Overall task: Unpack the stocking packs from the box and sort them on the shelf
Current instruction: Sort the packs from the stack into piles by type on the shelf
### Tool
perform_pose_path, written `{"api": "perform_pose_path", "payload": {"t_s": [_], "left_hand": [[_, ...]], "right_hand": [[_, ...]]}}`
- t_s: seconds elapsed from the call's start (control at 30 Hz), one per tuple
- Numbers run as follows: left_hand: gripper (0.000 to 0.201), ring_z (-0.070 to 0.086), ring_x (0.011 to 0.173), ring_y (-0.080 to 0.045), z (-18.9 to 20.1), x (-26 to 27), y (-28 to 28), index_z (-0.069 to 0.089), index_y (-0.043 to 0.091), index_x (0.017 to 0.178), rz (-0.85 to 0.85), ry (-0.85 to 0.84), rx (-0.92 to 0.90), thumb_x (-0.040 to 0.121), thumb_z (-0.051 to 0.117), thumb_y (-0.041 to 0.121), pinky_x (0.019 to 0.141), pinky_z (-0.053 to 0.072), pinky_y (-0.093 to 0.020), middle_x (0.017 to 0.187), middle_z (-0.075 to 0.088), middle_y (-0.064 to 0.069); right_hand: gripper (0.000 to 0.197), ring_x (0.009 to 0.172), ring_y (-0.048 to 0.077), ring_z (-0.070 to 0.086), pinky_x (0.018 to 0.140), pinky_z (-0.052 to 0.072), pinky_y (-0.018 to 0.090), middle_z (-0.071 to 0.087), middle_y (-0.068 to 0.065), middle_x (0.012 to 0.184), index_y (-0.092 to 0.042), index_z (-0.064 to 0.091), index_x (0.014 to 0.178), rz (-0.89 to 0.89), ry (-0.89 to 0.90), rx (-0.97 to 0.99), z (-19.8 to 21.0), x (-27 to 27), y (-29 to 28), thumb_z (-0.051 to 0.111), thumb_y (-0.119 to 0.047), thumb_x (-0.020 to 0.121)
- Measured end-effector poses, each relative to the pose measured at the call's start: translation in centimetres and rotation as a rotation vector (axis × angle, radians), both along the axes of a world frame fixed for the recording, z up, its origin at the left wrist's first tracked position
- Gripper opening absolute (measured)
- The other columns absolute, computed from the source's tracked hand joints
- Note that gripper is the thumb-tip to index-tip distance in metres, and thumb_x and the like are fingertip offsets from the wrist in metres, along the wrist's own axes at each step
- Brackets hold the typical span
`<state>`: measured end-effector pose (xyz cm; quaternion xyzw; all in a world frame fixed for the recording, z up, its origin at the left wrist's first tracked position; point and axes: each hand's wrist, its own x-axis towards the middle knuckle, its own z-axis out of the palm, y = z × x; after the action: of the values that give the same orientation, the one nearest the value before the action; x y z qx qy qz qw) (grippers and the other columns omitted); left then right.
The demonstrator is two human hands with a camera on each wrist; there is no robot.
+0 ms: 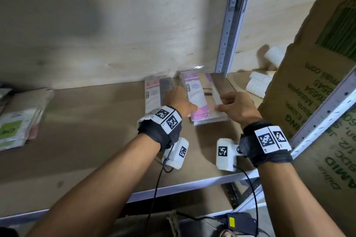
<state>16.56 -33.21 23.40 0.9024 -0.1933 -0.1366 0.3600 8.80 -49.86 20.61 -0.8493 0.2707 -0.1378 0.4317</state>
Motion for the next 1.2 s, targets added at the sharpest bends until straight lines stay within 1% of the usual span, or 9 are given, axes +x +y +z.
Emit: {"api": "perform_pose_path", "payload": {"t_s": [0.2, 0.4, 0.53, 0.7, 0.83, 0.93, 1.07, 1.13, 1.2], "left_hand": [[0.044, 0.070, 0.104, -0.032, 0.5, -0.2, -0.9, 0.066, -0.002, 0.116, 0.041, -0.040, 0.146, 0.079, 0.083, 0.015, 0.088, 0.059, -0.040, 0.121, 0.068, -0.018], [0.049, 0.068, 0.107, -0.033, 0.3, -0.1, -1.5, 0.063, -0.004, 0.121, 0.045, 0.019, 0.120, 0.079, 0.082, 0.010, 0.090, 0.058, -0.042, 0.125, 0.066, -0.021], [0.051, 0.068, 0.108, -0.033, 0.2, 0.0, -1.8, 0.062, -0.004, 0.123, 0.041, 0.015, 0.151, 0.079, 0.083, 0.012, 0.090, 0.058, -0.042, 0.126, 0.066, -0.021], [0.048, 0.070, 0.099, -0.030, 1.3, 0.0, -1.5, 0.066, 0.006, 0.115, 0.080, -0.111, 0.213, 0.076, 0.085, 0.026, 0.085, 0.060, -0.041, 0.115, 0.070, -0.014], [0.033, 0.071, 0.083, -0.026, 3.2, 0.4, 0.6, 0.073, 0.012, 0.094, 0.094, -0.236, 0.139, 0.076, 0.084, 0.037, 0.074, 0.060, -0.037, 0.093, 0.074, -0.006], [0.028, 0.069, 0.069, -0.023, 4.3, 0.7, 3.9, 0.075, 0.016, 0.081, 0.126, -0.304, 0.064, 0.085, 0.073, 0.044, 0.059, 0.053, -0.027, 0.077, 0.074, -0.003], [0.035, 0.071, 0.070, -0.026, 3.7, 1.7, 11.0, 0.068, 0.013, 0.064, 0.211, -0.294, -0.026, 0.089, 0.065, 0.036, 0.061, 0.057, -0.033, 0.075, 0.076, -0.004], [0.035, 0.073, 0.071, -0.027, 2.7, 2.4, 15.4, 0.070, 0.010, 0.068, 0.275, -0.259, -0.068, 0.088, 0.066, 0.039, 0.071, 0.061, -0.040, 0.072, 0.075, -0.005], [0.035, 0.073, 0.072, -0.028, 1.7, 2.9, 19.8, 0.071, 0.011, 0.066, 0.327, -0.227, -0.117, 0.087, 0.066, 0.039, 0.076, 0.061, -0.045, 0.069, 0.075, -0.005]], "right_hand": [[0.060, 0.110, 0.022, 0.060, 0.091, 0.042, 0.025, 0.066, 0.009, 0.120, -0.006, 0.059, 0.134, 0.044, 0.067, 0.031, 0.0, 0.1, 0.3, 0.081, -0.016, 0.079], [0.062, 0.118, 0.024, 0.057, 0.091, 0.041, 0.026, 0.062, 0.009, 0.129, -0.006, 0.055, 0.137, 0.020, 0.091, 0.067, 0.3, 0.4, 0.8, 0.079, -0.014, 0.081], [0.062, 0.118, 0.025, 0.058, 0.103, 0.045, 0.034, 0.062, 0.010, 0.129, -0.006, 0.054, 0.137, 0.010, 0.102, 0.076, 0.1, 0.4, 0.7, 0.079, -0.014, 0.081], [0.062, 0.117, 0.023, 0.057, 0.096, 0.044, 0.031, 0.061, 0.007, 0.129, -0.014, 0.053, 0.137, -0.006, 0.045, 0.036, 0.9, 0.3, 0.9, 0.078, -0.025, 0.082], [0.042, 0.107, 0.023, 0.060, 0.088, 0.046, 0.029, 0.065, 0.006, 0.114, -0.019, 0.062, 0.124, -0.064, -0.056, -0.120, 2.1, 0.4, 1.5, 0.073, -0.029, 0.084], [0.016, 0.090, 0.019, 0.066, 0.082, 0.051, 0.029, 0.069, 0.000, 0.093, -0.020, 0.067, 0.104, -0.002, -0.106, -0.106, 2.8, 0.5, 3.5, 0.067, -0.026, 0.089], [0.008, 0.072, 0.015, 0.067, 0.075, 0.054, 0.028, 0.073, 0.001, 0.082, -0.018, 0.068, 0.090, 0.172, -0.120, -0.092, 3.6, 1.2, 8.2, 0.062, -0.024, 0.093], [0.011, 0.059, 0.007, 0.063, 0.065, 0.050, 0.023, 0.072, 0.002, 0.077, -0.013, 0.066, 0.089, 0.275, -0.124, -0.042, 4.0, 1.5, 11.2, 0.061, -0.021, 0.095], [0.011, 0.050, 0.007, 0.058, 0.055, 0.046, 0.021, 0.070, 0.004, 0.072, -0.008, 0.064, 0.088, 0.363, -0.133, 0.010, 4.3, 1.8, 14.4, 0.061, -0.017, 0.094]]}}
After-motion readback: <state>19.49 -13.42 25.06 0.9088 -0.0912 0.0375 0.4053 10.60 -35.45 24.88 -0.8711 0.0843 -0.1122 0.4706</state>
